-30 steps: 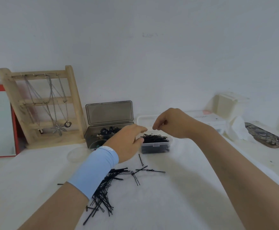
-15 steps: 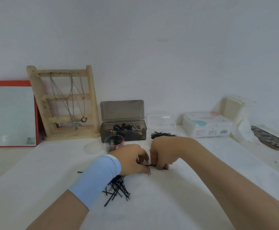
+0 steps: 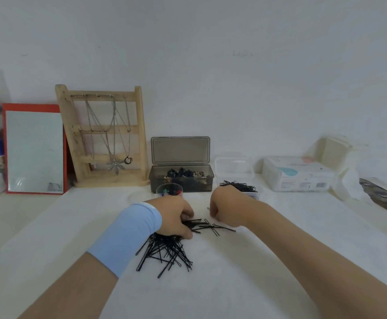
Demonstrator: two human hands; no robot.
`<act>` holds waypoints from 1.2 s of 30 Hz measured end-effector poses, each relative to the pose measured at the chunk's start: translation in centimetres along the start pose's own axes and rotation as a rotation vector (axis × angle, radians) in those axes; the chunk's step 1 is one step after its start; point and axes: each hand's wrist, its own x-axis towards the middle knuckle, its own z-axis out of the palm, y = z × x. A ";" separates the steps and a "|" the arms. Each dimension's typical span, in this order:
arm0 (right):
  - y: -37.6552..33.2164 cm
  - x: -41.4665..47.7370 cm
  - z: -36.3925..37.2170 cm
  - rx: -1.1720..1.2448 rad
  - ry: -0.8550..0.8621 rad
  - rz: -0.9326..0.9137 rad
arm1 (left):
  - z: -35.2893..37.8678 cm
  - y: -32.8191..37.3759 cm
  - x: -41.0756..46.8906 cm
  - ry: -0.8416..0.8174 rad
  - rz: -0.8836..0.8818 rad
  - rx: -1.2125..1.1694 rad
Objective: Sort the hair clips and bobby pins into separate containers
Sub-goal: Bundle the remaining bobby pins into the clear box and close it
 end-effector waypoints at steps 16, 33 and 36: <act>1.1 -1.7 -2.0 0.238 -0.196 -0.113 | -0.4 -0.7 0.0 -0.104 -0.005 0.038; -0.5 -2.6 -1.9 0.225 -0.116 -0.300 | -0.9 0.5 -1.1 -0.236 -0.115 0.258; -1.9 -3.2 -1.8 0.242 -0.143 -0.337 | -0.8 -0.4 -0.9 -0.117 -0.075 0.081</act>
